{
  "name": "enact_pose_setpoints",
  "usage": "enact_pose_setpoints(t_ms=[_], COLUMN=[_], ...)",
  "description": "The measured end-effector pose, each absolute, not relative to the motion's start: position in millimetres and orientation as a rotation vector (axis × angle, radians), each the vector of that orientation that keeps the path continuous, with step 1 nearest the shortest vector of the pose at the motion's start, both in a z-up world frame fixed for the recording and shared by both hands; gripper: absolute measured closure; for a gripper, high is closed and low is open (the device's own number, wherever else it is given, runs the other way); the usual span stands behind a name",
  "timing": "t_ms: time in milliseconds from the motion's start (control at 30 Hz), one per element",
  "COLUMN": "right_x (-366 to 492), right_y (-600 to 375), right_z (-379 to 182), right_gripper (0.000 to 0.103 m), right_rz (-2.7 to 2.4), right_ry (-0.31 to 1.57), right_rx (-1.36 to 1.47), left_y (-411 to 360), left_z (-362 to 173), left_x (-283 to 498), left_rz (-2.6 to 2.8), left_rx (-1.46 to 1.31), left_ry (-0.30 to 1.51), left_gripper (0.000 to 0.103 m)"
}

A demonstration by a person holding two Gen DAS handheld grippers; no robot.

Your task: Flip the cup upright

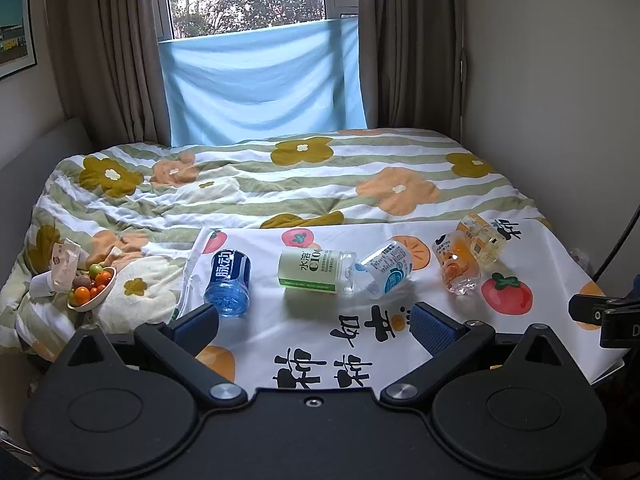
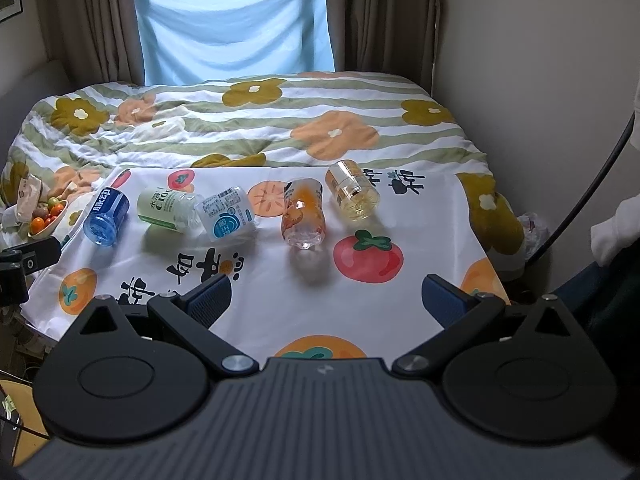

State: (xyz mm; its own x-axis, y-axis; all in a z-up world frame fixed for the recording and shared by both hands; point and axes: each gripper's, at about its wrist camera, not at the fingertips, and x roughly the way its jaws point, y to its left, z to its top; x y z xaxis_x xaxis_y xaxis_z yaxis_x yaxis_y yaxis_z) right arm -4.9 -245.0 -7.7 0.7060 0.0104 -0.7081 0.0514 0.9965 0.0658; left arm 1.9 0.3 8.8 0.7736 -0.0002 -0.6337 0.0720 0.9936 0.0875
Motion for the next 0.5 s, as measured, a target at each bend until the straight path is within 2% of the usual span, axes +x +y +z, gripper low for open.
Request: enact_pose_setpoints(t_ms=[500], right_x=[-5.8], right_y=[-244.2], right_z=[-8.2], right_gripper=[0.0], right_rz=[-0.024], right_ry=[0.787], right_rx=[0.082], left_y=[0.1], left_z=[8.8], left_x=[2.8], left_rz=[-0.038], left_rx=[0.109], left_ry=[0.689], left_gripper=[0.0])
